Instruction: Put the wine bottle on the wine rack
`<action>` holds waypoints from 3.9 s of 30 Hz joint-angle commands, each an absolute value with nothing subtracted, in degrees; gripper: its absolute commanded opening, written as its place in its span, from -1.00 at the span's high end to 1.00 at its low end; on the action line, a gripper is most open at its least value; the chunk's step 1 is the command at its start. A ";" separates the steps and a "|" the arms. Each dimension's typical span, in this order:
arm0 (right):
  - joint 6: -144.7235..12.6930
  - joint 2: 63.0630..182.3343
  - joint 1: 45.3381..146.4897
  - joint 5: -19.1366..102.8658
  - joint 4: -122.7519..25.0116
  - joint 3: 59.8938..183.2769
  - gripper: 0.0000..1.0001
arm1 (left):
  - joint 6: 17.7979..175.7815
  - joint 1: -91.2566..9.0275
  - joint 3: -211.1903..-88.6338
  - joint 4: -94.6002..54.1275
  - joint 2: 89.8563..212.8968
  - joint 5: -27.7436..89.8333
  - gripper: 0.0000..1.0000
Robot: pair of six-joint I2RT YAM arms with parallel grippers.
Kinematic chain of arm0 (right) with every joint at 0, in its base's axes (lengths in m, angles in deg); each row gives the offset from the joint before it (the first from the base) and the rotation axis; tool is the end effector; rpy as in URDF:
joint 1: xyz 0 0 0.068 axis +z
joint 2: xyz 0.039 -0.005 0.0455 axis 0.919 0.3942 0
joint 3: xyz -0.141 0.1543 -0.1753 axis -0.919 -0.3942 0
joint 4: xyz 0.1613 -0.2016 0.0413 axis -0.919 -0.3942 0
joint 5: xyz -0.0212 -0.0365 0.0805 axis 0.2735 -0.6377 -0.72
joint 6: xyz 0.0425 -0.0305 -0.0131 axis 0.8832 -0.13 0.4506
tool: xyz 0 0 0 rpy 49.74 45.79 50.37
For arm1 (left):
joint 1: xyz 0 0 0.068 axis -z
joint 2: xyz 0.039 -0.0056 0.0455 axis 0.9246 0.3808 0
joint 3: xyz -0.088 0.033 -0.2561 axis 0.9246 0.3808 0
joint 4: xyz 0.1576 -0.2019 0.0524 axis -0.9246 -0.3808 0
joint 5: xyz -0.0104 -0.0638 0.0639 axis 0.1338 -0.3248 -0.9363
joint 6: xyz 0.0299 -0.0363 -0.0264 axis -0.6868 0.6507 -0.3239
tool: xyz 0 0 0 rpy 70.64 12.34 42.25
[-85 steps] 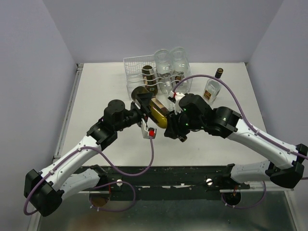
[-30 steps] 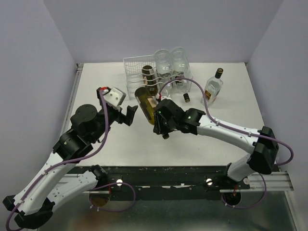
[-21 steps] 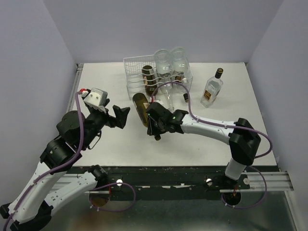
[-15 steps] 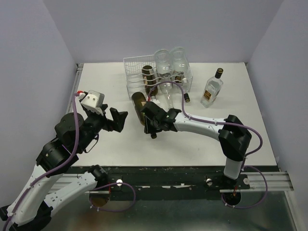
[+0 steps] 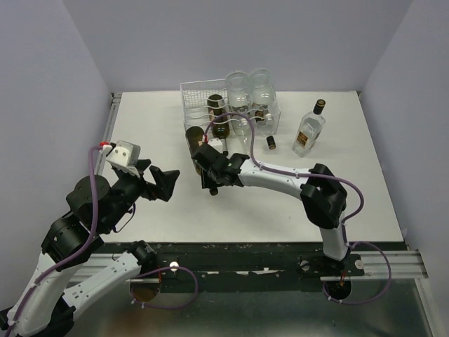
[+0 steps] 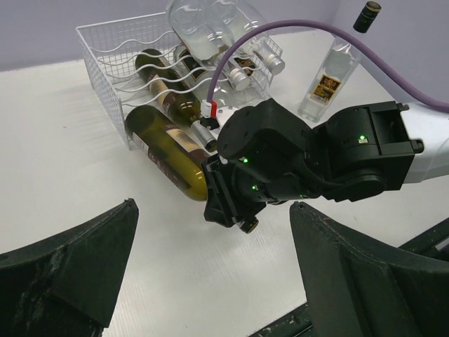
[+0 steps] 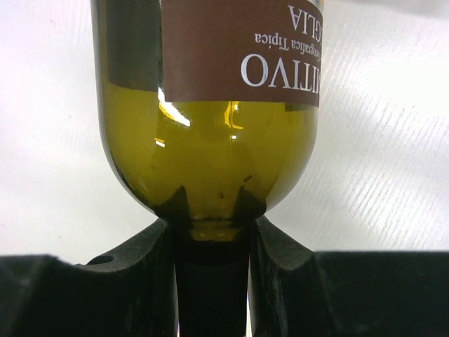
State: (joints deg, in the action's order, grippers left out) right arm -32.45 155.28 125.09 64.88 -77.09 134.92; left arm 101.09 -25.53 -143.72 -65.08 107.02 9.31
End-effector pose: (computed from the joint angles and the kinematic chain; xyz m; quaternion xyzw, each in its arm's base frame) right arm 0.2382 0.3677 0.2203 -0.1053 0.9362 0.1526 0.2985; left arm 0.0560 -0.0393 0.4244 0.0946 0.7464 -0.2390 0.6138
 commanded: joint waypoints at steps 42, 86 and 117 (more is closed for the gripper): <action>-37.33 179.69 113.28 59.53 -44.15 161.70 0.99 | 98.92 -25.51 -152.10 -64.79 115.61 1.25 -0.98; -32.21 169.69 115.48 73.06 -75.25 162.77 -0.64 | 96.64 -25.51 -151.31 -66.99 116.05 1.95 -0.99; -50.24 116.06 99.23 95.04 -98.81 131.04 -0.85 | 97.69 -25.51 -145.51 -64.88 112.71 14.26 -0.98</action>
